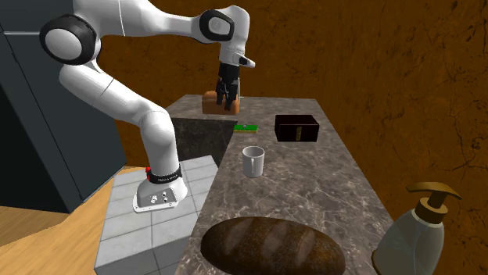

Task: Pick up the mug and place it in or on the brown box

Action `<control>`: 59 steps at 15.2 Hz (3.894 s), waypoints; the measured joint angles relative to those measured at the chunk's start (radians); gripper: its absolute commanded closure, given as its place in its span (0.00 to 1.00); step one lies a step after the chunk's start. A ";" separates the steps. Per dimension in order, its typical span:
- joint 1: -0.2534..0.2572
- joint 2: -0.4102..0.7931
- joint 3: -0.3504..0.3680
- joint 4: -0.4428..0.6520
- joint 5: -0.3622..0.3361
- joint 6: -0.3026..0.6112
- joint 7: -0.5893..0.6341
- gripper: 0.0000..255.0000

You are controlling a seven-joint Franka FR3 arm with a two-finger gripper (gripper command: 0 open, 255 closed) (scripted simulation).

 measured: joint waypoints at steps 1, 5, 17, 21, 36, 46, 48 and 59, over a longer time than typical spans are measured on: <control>0.000 0.000 0.000 0.000 0.000 0.000 0.000 0.00; -0.017 0.000 -0.026 -0.084 -0.021 0.132 0.001 0.00; -0.085 0.186 -0.153 -0.293 -0.107 0.709 -0.007 0.00; -0.092 0.218 -0.167 -0.329 -0.118 0.783 -0.008 0.00; -0.093 0.248 -0.172 -0.347 -0.123 0.831 -0.006 1.00; -0.090 0.210 -0.164 -0.317 -0.115 0.764 -0.009 1.00; -0.090 0.190 -0.161 -0.302 -0.113 0.730 -0.012 1.00; -0.085 0.123 -0.143 -0.192 -0.093 0.553 -0.024 1.00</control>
